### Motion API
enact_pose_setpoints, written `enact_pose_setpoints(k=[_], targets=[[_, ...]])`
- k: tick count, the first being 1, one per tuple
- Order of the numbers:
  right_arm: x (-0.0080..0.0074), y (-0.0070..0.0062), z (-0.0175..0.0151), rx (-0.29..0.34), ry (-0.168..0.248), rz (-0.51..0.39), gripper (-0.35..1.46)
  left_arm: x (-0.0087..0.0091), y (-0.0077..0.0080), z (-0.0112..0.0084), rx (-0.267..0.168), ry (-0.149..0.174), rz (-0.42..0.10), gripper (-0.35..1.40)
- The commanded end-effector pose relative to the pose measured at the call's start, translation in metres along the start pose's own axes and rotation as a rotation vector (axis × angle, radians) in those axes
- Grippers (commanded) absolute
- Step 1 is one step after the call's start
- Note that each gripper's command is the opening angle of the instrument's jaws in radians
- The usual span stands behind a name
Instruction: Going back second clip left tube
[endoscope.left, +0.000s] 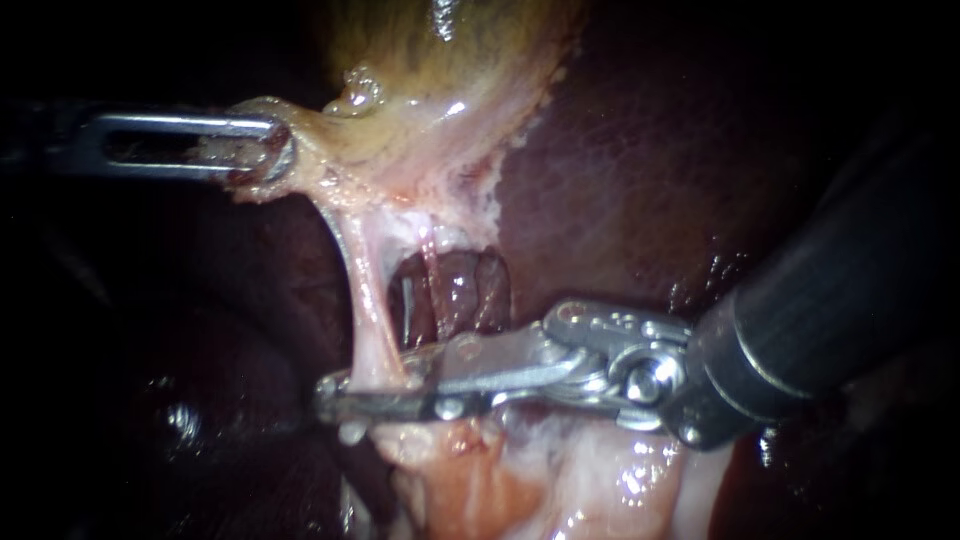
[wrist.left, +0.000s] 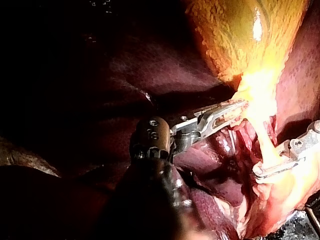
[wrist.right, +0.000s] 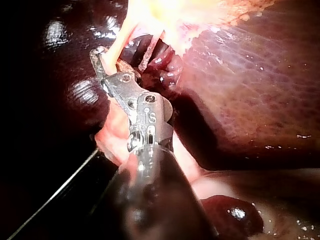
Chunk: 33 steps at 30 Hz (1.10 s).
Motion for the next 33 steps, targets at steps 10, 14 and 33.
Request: enact_pose_setpoints(k=[10,14,33], targets=[[0.0002,0.0035,0.0009,-0.151,0.087,-0.232,0.49,0.0,0.0,0.0001,0.0,0.0,0.0,-0.35],[0.0,0.005,-0.0005,-0.195,0.097,-0.262,0.5,0.0,0.0,0.0002,0.001,0.001,0.0,-0.35],[-0.0041,0.0015,-0.0173,-0.197,0.045,-0.462,0.5,0.0,0.0,0.0001,0.0,0.0,0.0,-0.35]])
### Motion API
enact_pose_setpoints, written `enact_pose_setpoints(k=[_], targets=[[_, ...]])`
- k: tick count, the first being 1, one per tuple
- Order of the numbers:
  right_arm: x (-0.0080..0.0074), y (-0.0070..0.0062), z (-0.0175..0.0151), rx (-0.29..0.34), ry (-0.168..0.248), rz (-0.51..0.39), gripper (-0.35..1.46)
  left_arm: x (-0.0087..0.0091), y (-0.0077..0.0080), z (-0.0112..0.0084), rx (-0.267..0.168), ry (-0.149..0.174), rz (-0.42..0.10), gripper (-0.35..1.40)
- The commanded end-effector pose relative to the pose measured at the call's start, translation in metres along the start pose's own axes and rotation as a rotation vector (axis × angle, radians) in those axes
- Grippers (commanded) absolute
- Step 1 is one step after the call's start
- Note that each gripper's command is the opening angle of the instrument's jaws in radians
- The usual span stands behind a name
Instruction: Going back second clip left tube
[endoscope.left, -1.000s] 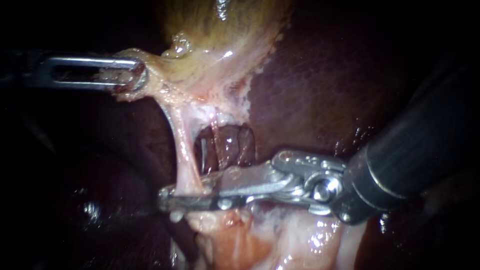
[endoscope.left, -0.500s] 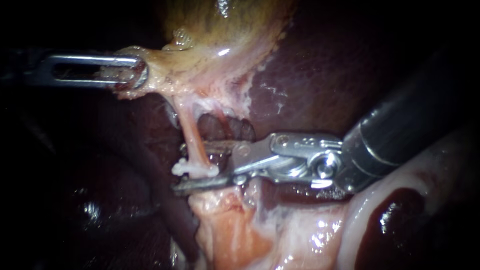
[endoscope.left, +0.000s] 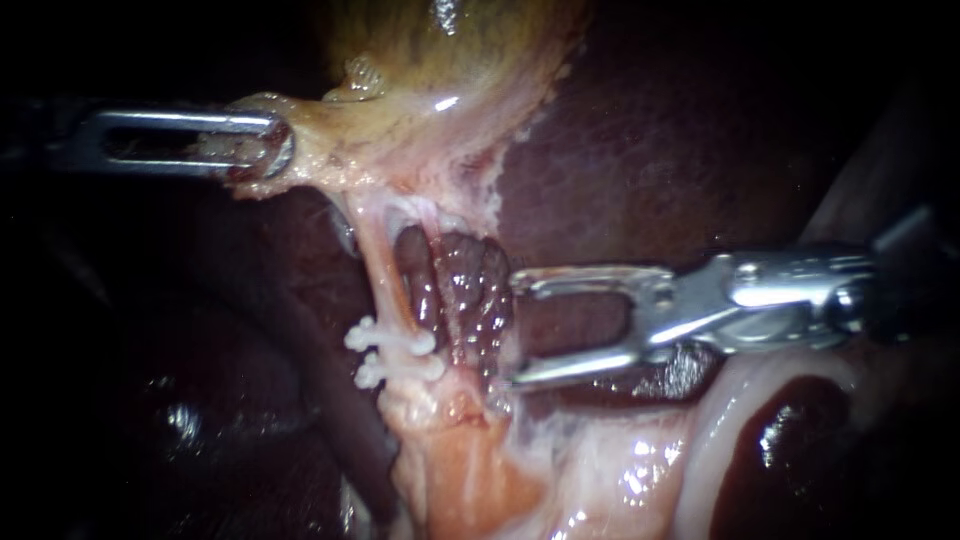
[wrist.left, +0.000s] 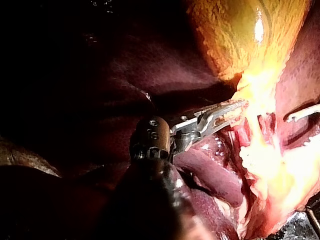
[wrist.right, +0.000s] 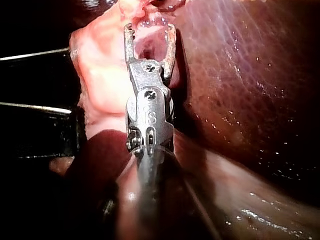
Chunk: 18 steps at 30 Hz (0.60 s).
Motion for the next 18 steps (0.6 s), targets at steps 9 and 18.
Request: enact_pose_setpoints(k=[9,18], targets=[[-0.0003,0.0008,-0.0015,-0.008,-0.01,-0.01,0.5,-0.0001,-0.0008,0.0014,0.004,0.004,0.002,-0.35],[-0.0002,0.0007,-0.0016,-0.008,-0.01,-0.009,0.5,-0.0016,-0.0021,0.0048,0.006,0.009,0.014,-0.35]])
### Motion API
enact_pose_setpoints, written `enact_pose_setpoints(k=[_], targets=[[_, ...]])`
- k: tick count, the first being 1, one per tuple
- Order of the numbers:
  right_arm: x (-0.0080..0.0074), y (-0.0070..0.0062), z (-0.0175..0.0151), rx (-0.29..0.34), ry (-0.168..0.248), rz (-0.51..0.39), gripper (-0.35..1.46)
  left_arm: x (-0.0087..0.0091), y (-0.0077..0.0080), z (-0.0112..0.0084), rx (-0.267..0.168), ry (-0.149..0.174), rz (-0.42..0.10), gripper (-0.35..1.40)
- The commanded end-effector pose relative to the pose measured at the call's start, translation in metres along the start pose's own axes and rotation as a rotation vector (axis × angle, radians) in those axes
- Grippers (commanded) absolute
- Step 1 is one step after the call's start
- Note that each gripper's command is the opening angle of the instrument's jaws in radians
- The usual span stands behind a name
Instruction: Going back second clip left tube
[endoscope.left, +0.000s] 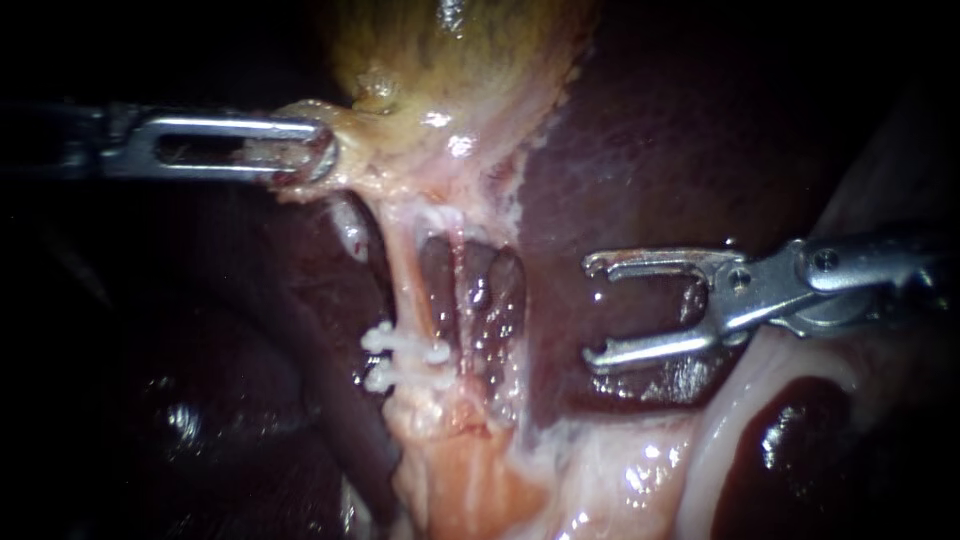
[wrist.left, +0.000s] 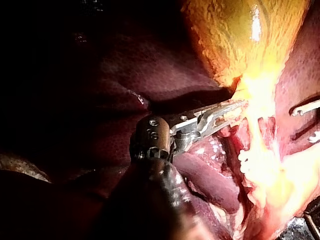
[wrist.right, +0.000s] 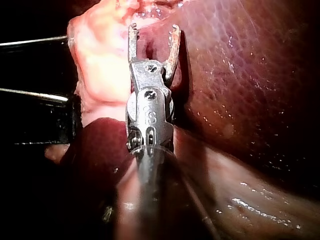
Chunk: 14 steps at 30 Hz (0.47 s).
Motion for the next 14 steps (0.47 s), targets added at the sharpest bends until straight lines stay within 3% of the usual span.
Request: enact_pose_setpoints(k=[1,6,14], targets=[[0.0001,0.0,0.0,0.0,0.0,0.0,0.5,-0.0001,-0.0001,0.0003,-0.002,-0.003,0.003,-0.35],[0.0002,0.0,0.0,0.0,0.0,0.001,0.5,-0.0004,-0.0004,0.0013,0.0,-0.008,0.006,-0.35],[0.0006,-0.0004,0.0,0.013,-0.001,0.002,0.5,-0.0004,-0.0004,0.0009,-0.002,-0.01,0.006,-0.35]])
